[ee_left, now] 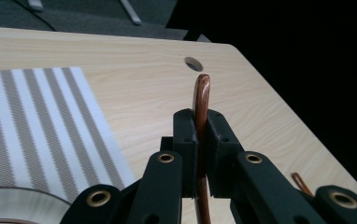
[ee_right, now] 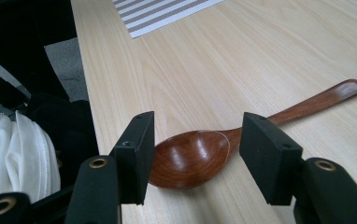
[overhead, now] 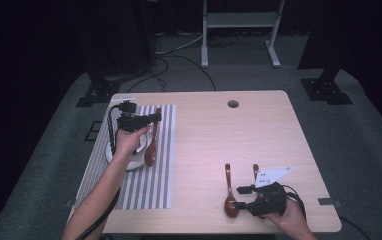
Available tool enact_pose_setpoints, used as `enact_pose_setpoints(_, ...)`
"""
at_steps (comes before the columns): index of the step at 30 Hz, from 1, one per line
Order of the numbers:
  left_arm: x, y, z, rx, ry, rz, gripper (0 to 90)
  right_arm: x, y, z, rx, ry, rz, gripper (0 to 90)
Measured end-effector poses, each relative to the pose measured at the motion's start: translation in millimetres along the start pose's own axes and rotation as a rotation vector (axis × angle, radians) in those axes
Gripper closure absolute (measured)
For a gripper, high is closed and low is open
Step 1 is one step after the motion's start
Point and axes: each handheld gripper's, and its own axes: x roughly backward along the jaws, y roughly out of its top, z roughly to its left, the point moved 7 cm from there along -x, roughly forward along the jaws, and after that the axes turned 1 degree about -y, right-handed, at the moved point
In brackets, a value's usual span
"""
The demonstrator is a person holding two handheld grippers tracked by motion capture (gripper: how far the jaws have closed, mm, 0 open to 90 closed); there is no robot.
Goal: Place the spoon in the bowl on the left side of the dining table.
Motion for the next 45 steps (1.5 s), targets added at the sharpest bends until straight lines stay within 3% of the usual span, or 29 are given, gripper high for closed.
enact_pose_setpoints(17, 8.7, 14.3, 26.3, 0.036, 0.057, -0.027, 84.2, -0.4, -0.1, 0.0, -0.001, 0.002, 0.001, 44.2)
enact_pose_setpoints(22, 13.7, 17.6, 37.7, 0.062, 0.076, -0.045, 84.2, -1.1, -0.3, -0.3, -0.003, 0.004, 0.002, 44.2)
enact_pose_setpoints(29, 20.8, 22.7, 53.5, 0.088, 0.129, -0.08, 84.2, -2.0, 0.3, -0.7, 0.0, 0.004, 0.003, 44.2)
enact_pose_setpoints(40, 20.9, 25.8, 66.5, 0.121, 0.13, -0.099, 84.2, -4.4, -0.5, -0.4, -0.004, 0.013, 0.01, 44.2)
enact_pose_setpoints(45, 26.7, 27.9, 74.0, 0.141, 0.139, -0.14, 84.1, -6.4, -0.7, -0.3, -0.004, 0.018, 0.012, 44.2)
